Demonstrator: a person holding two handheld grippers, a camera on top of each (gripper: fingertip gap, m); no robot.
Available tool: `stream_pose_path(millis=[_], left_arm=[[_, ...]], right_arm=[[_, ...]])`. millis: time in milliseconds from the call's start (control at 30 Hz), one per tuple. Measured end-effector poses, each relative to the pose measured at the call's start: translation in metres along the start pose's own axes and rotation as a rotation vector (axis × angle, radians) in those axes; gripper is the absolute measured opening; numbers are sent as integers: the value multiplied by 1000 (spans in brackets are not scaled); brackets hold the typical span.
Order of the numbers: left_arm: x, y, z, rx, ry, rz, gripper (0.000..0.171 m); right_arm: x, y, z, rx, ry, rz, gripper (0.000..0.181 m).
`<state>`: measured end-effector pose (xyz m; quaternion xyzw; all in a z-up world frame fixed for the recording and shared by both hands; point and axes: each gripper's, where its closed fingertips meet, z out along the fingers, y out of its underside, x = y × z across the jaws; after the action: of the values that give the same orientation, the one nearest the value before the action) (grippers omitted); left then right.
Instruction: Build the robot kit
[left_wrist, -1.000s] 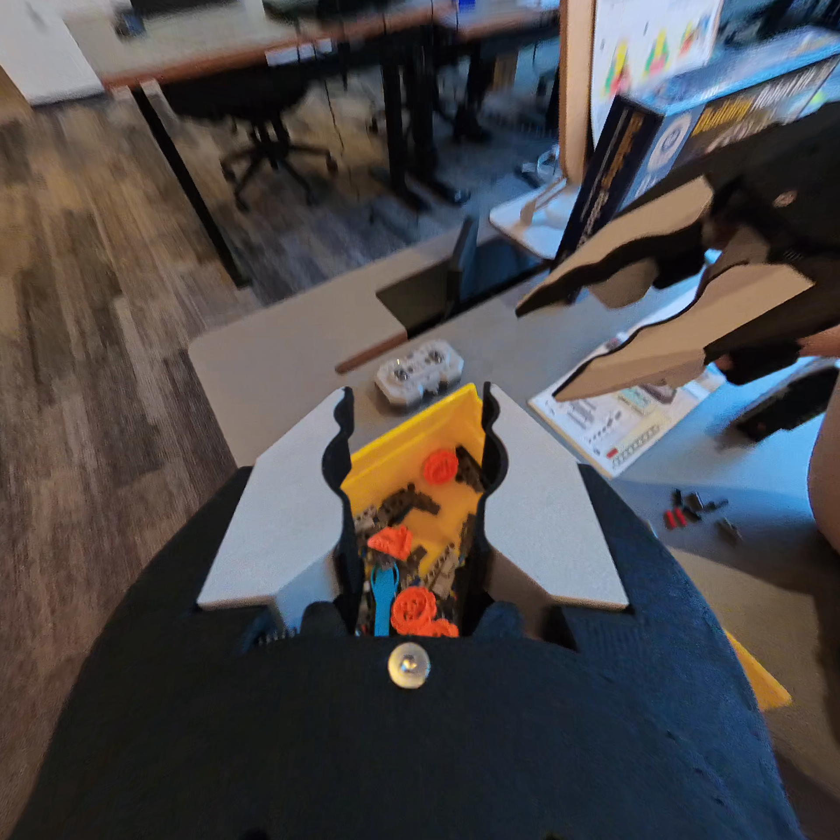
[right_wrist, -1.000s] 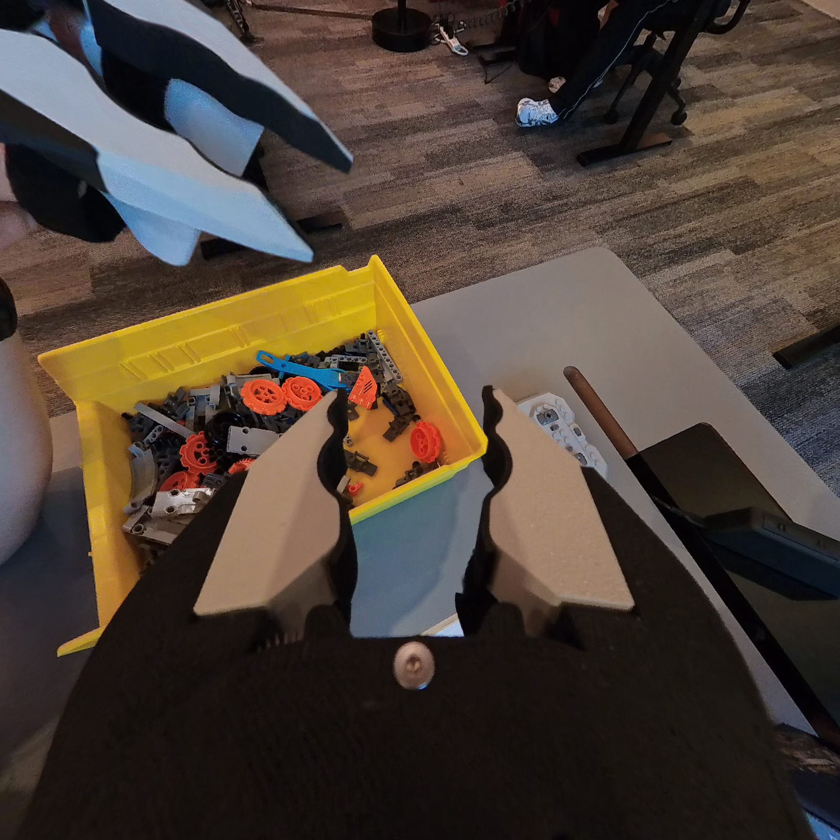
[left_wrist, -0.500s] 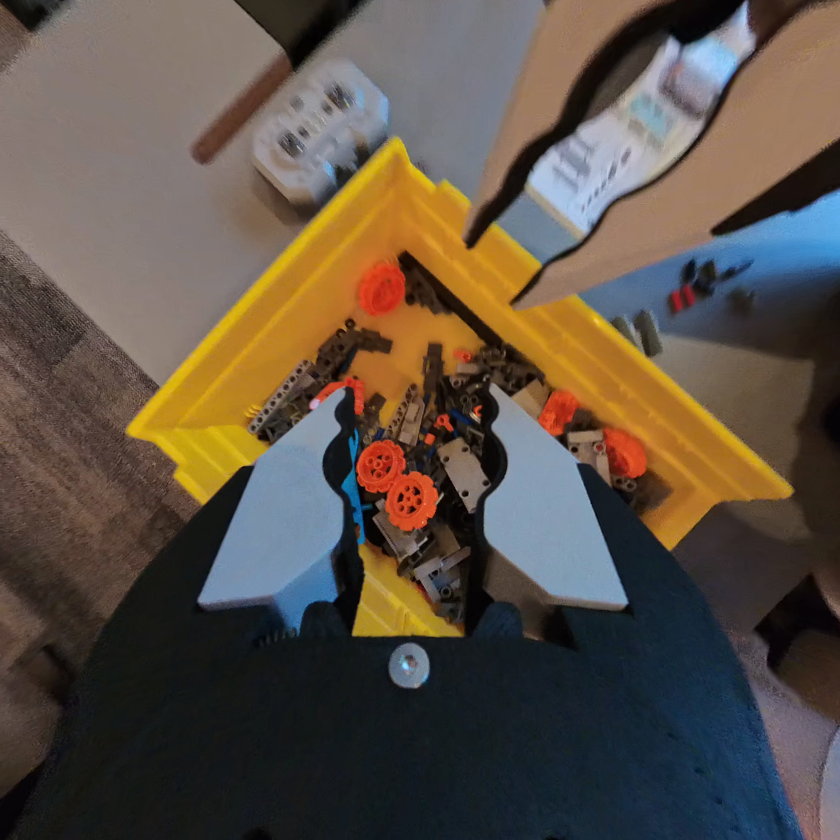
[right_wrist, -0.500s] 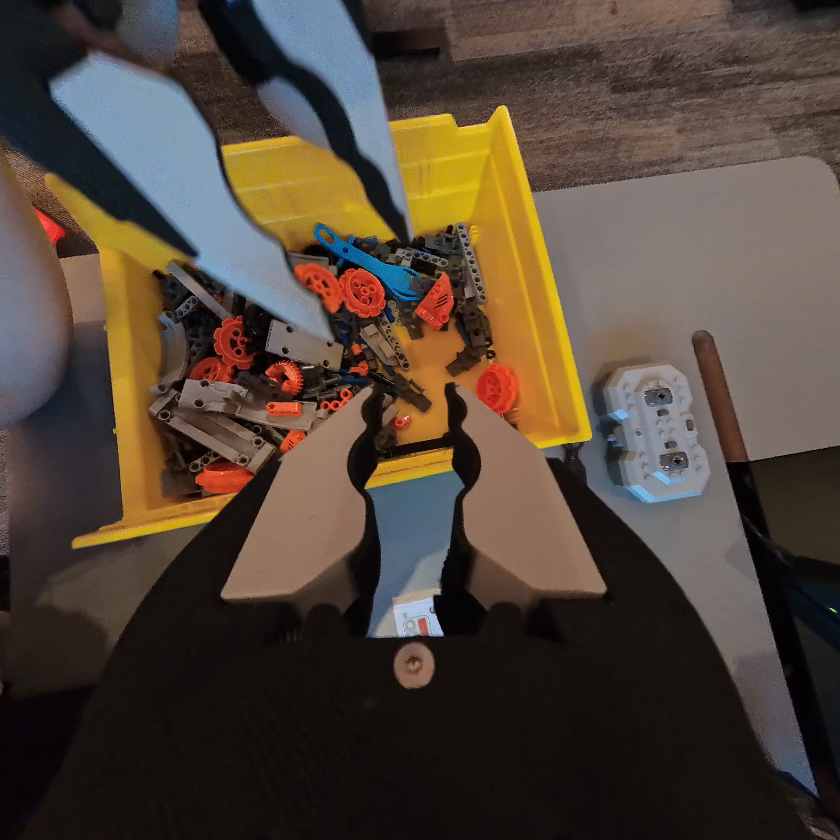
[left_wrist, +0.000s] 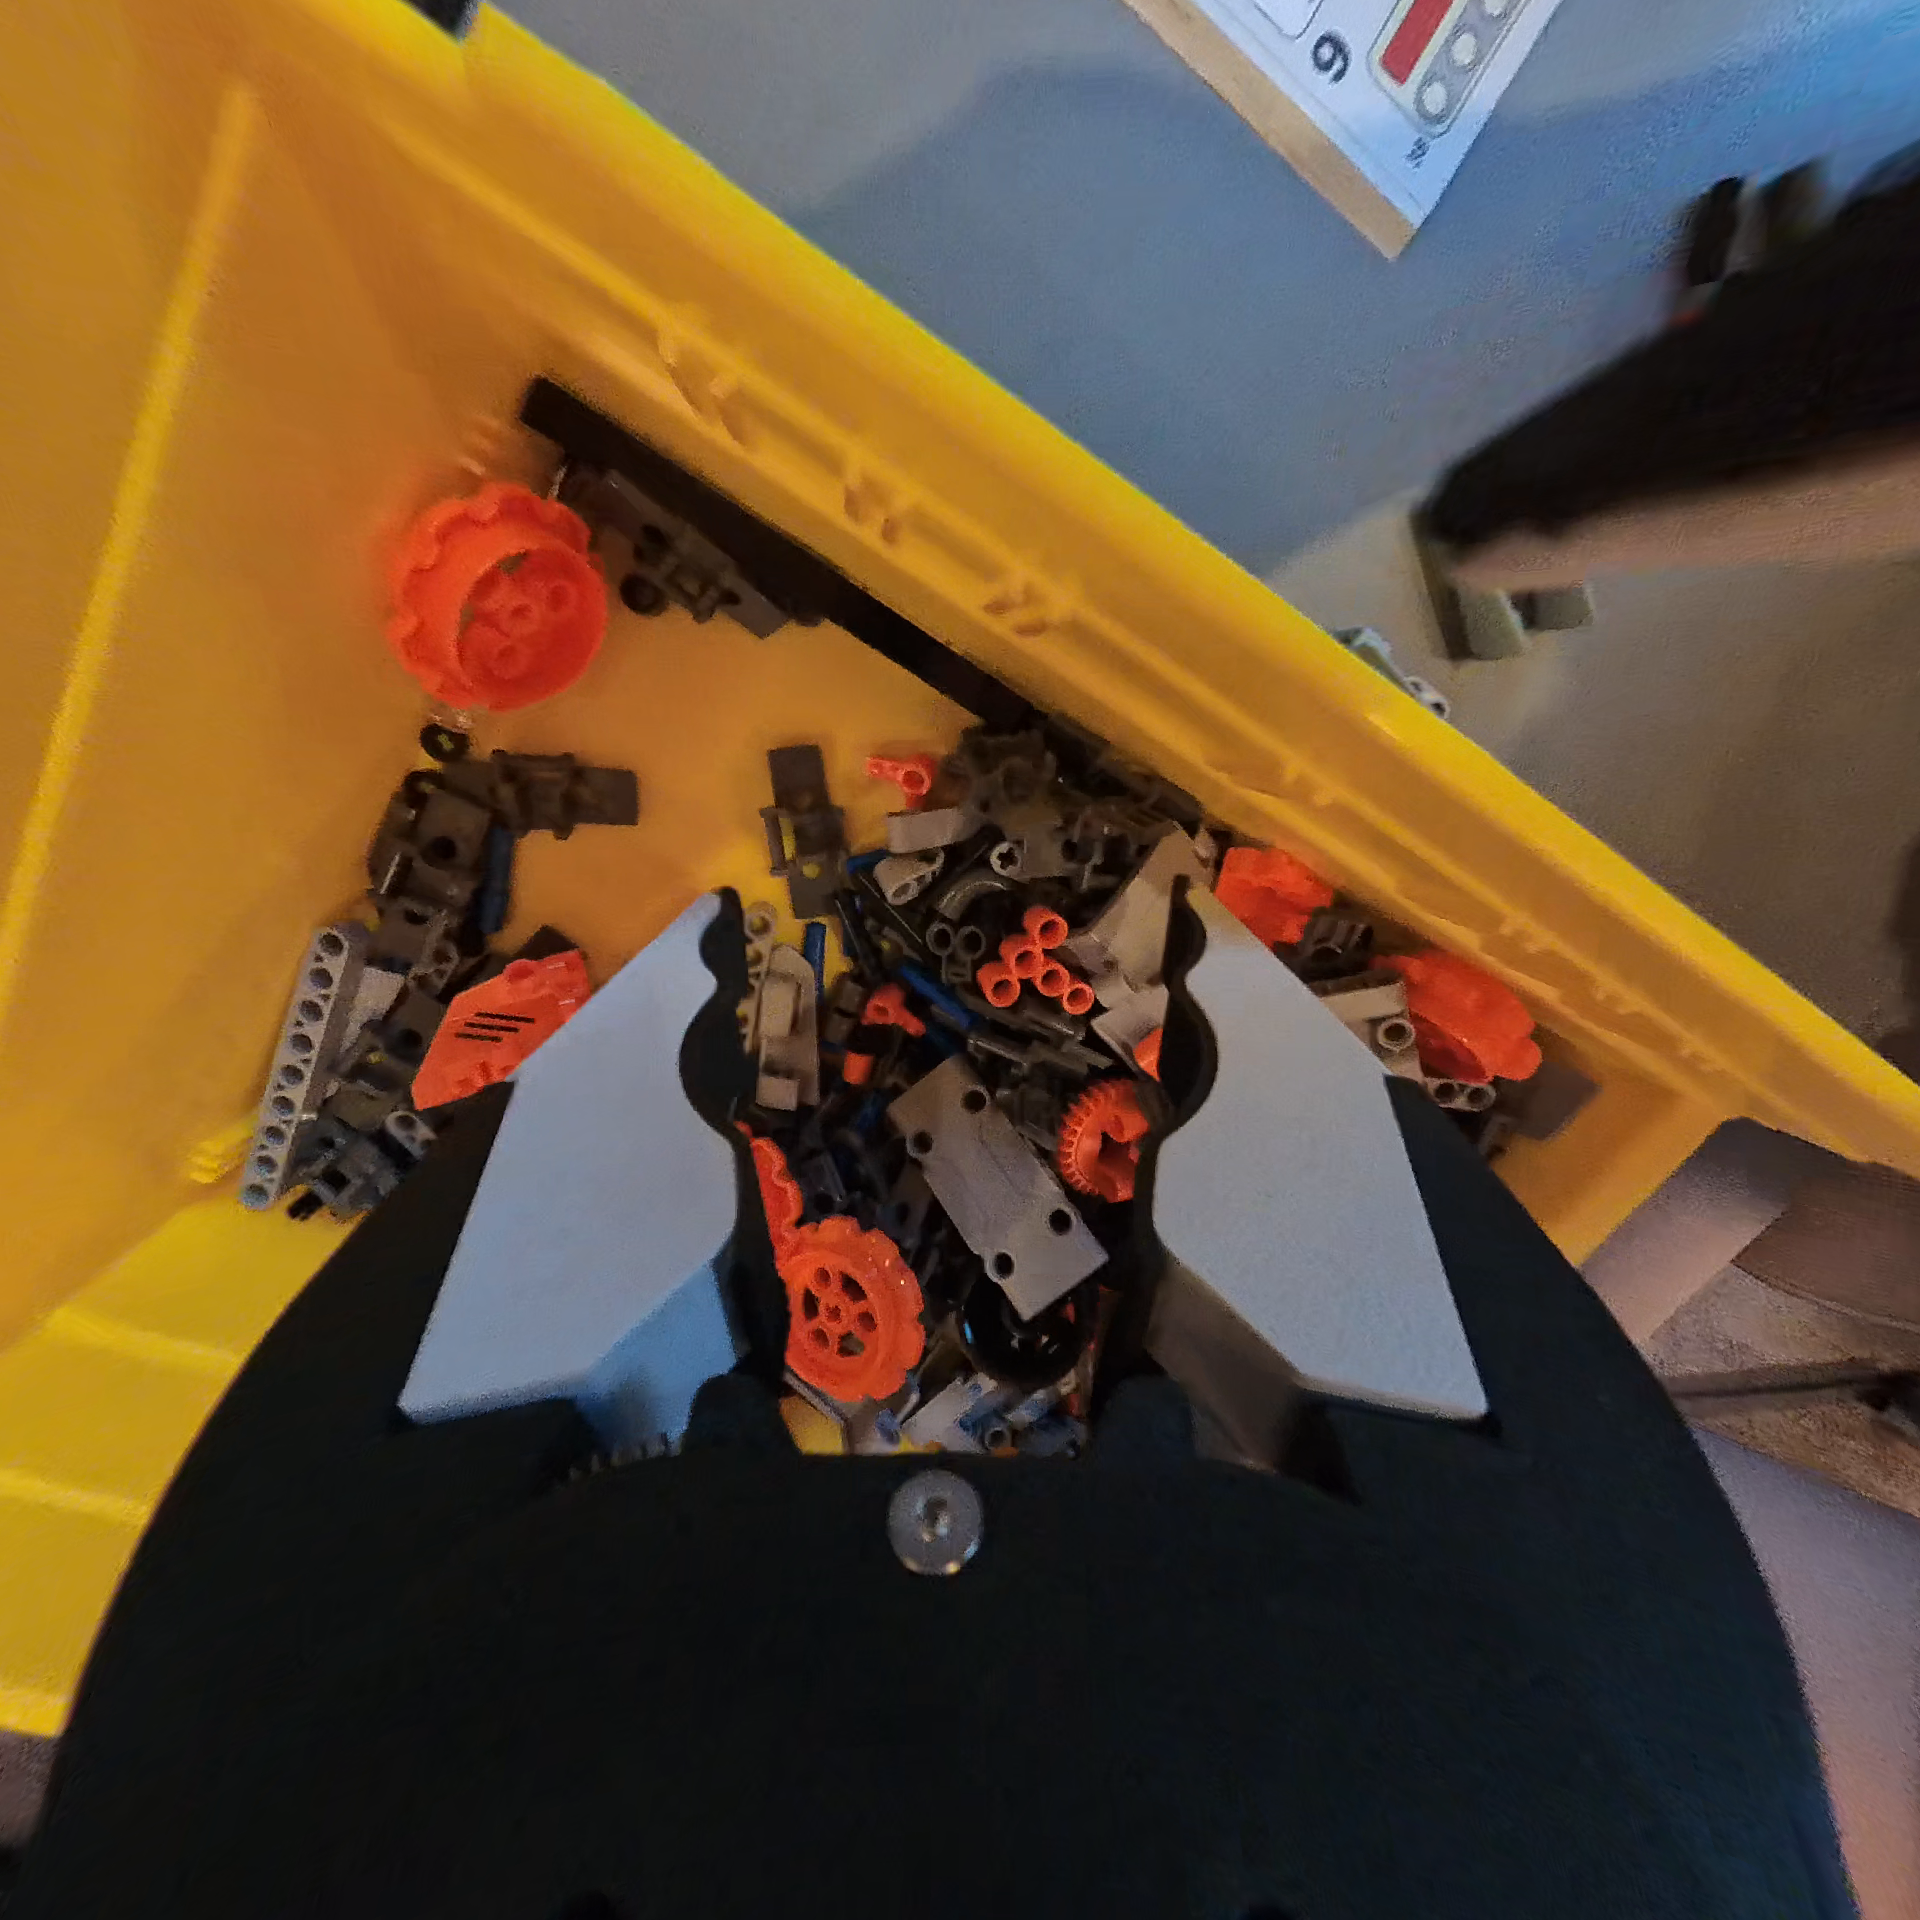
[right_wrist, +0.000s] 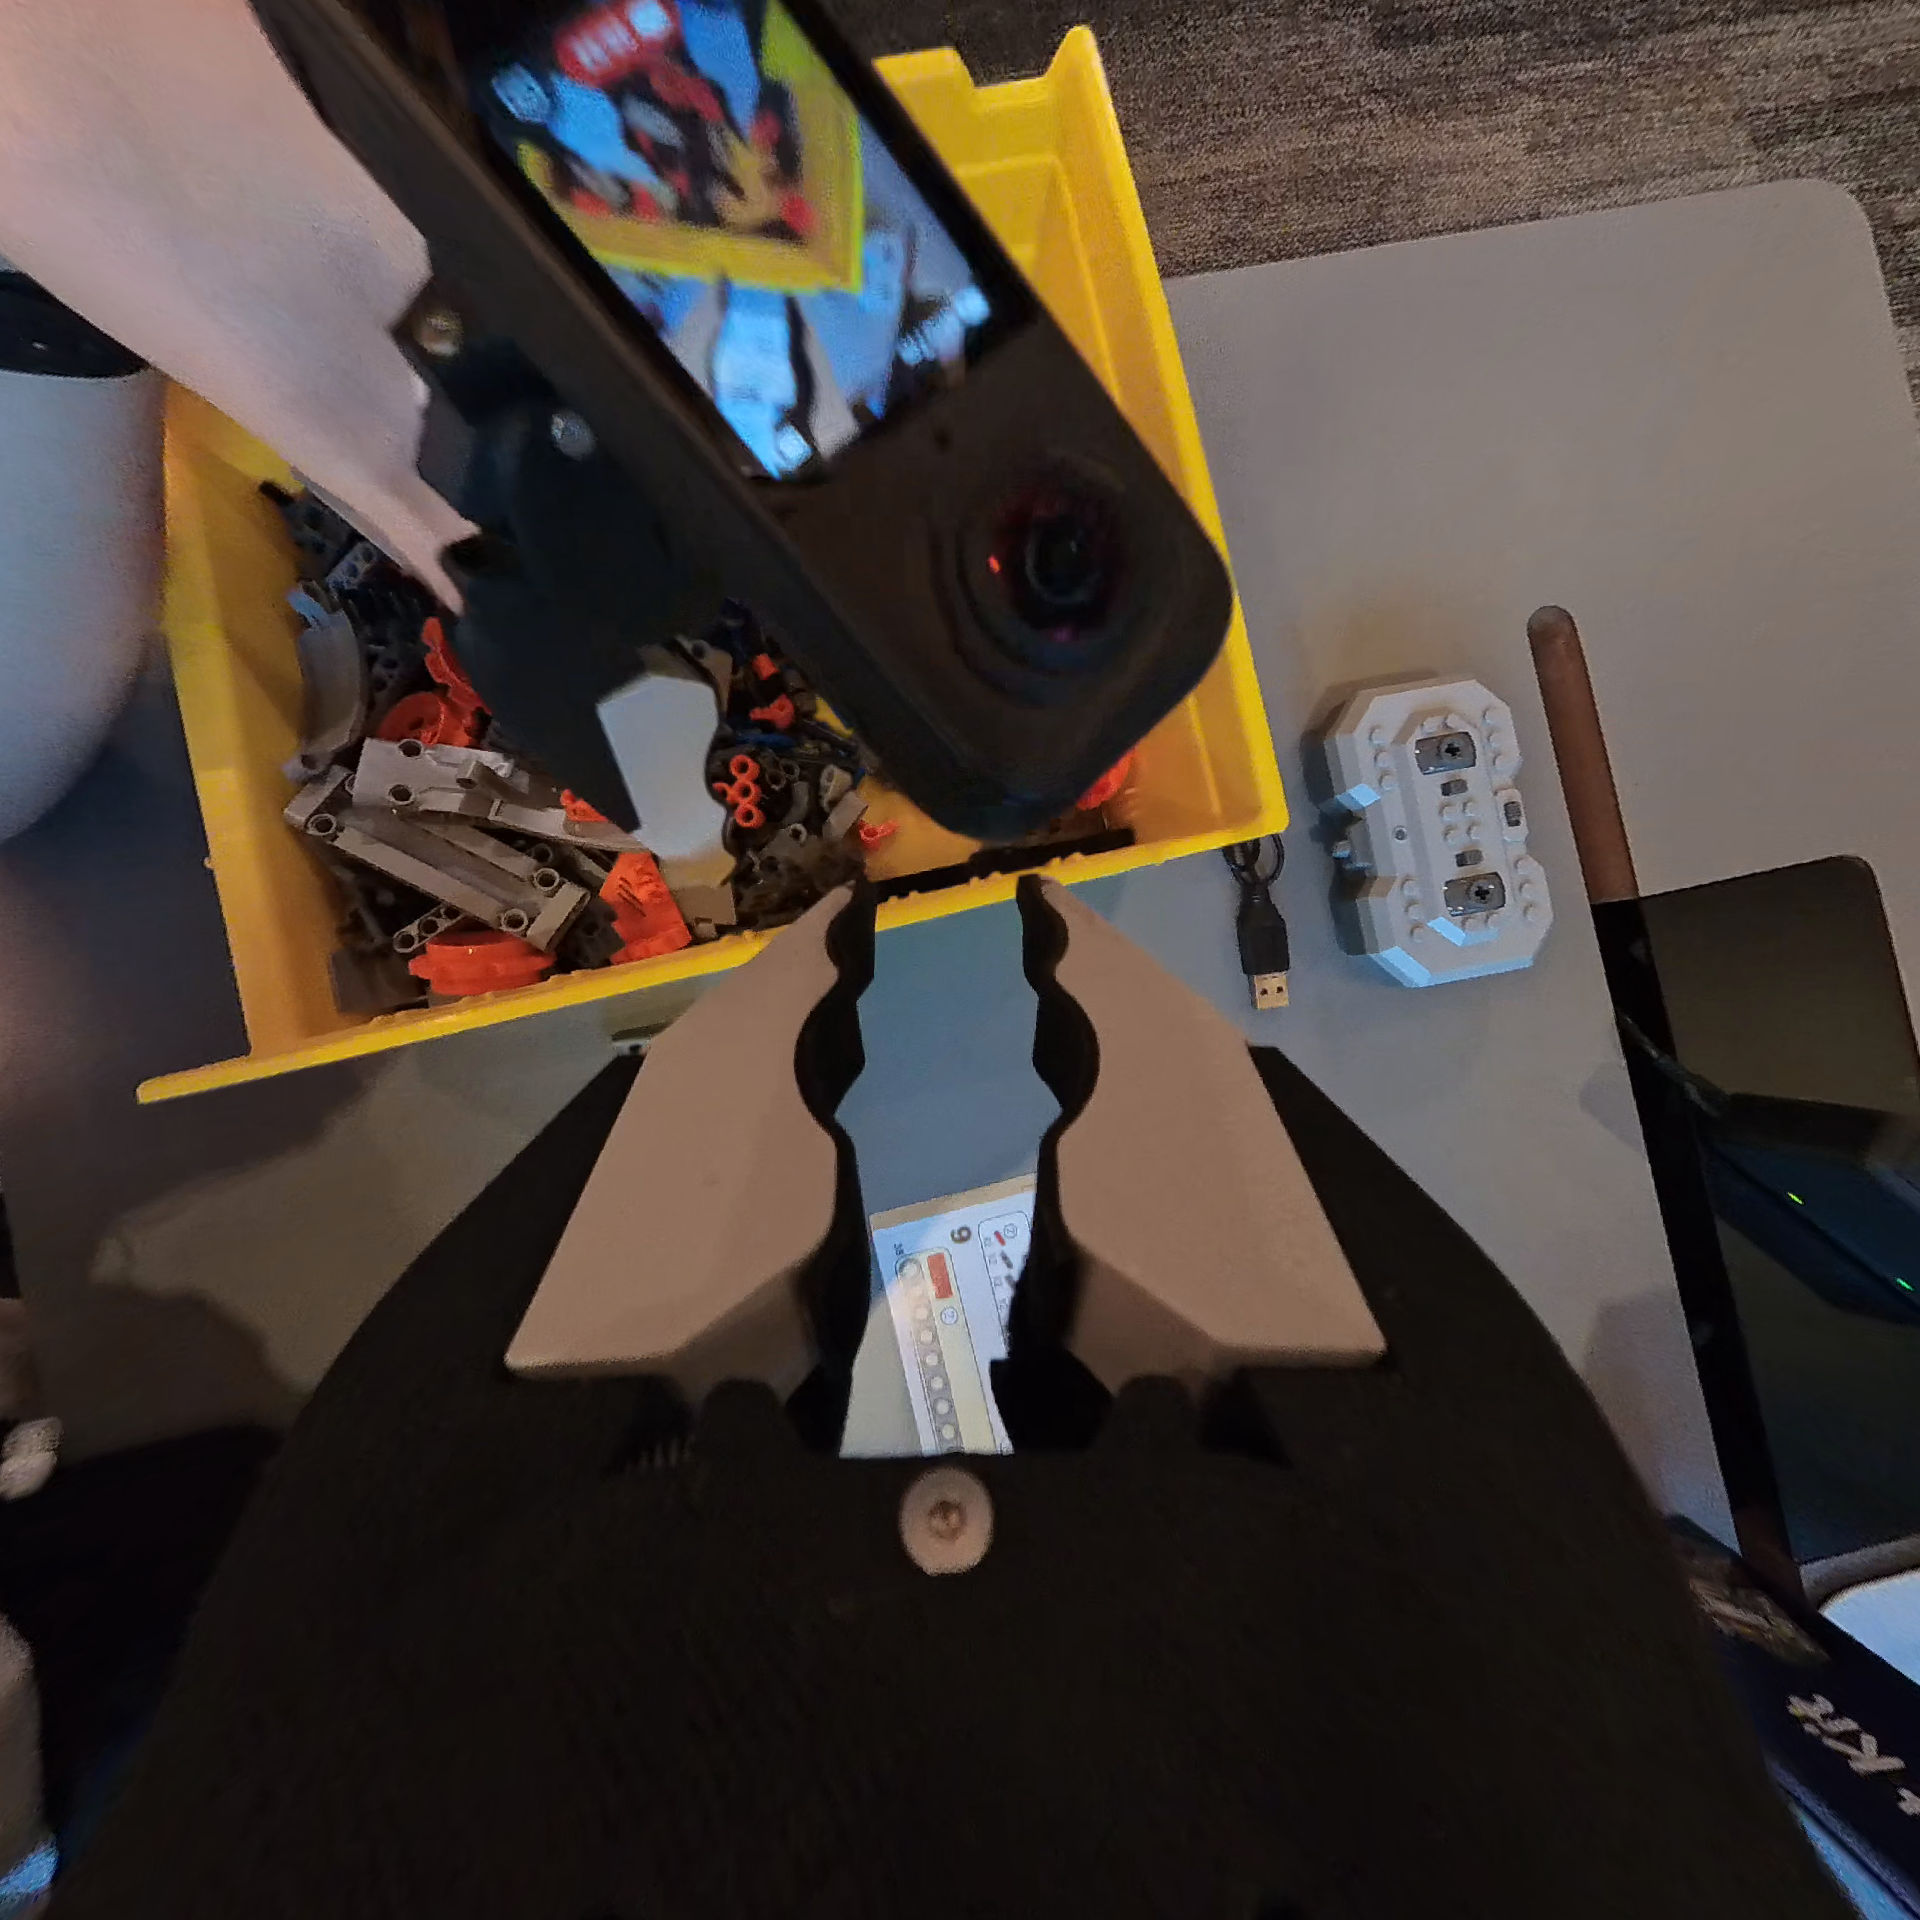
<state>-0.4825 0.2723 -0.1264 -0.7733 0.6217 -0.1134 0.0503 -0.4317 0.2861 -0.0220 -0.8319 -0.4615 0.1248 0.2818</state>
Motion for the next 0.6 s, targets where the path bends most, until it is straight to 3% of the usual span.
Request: stream_pose_path(millis=[267, 333, 600], left_arm=[[0, -10, 16, -46, -36, 8, 84], [-4, -13, 17, -41, -68, 4, 78], [4, -6, 24, -67, 57, -91, 70]], right_arm=[[6, 10, -11, -37, 61, -16, 30], [6, 11, -14, -28, 52, -16, 30], [9, 13, -26, -17, 89, 13, 30]])
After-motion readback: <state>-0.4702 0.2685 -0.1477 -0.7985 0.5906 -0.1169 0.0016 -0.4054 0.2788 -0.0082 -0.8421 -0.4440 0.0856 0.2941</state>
